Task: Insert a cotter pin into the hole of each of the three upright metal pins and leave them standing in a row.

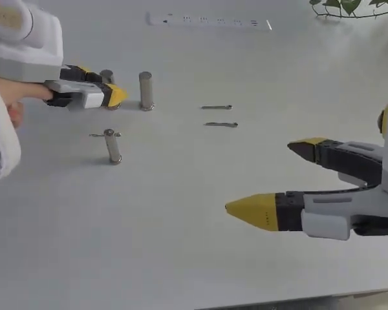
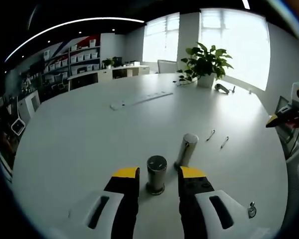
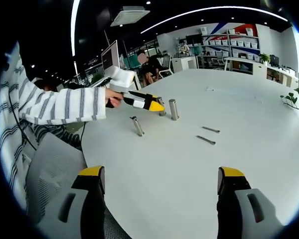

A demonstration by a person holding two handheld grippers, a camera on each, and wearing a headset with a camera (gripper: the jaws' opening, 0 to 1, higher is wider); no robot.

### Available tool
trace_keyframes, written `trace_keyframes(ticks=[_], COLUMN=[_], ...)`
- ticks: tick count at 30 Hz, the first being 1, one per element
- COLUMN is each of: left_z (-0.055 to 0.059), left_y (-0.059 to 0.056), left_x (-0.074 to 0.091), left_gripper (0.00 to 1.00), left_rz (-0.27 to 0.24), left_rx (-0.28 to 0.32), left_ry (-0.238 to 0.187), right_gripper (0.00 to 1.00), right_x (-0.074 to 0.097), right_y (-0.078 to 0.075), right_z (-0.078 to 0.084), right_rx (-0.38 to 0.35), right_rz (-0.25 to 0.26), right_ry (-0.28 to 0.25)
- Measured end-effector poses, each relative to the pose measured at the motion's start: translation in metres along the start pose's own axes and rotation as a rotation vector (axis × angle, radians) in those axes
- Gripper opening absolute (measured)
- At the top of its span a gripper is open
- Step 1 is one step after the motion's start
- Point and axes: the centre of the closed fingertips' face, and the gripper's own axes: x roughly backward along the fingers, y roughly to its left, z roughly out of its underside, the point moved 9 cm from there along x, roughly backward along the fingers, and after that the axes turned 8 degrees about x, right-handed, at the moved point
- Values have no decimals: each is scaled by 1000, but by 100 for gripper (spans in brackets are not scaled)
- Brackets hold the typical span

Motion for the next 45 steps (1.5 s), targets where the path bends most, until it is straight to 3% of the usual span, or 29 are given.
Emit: trace_keyframes(ticks=[7,21,33,38,45], left_z=[-1,-1,-1,-3,-23], left_y=[3,7,2,-1,-20], left_x=[-5,-11,-10,-2,24], left_gripper=[11,10,10,9,9], left_rz=[-18,-16,-38,-31,-16], left_rx=[19,-60,-23,-19,-33], left_ry=[-19,-32,-28,-29,-81], right_gripper=[91,88,87,87,87], right_x=[0,-2,-2,-1,1], right_y=[2,0,-1,-1,-3], right_z=[1,3,2,1,0], right_rx=[-5,-16,-10,-8,-5], right_rz=[-8,-22,-26,-26,-24], right_ry=[6,10,12,6,-5])
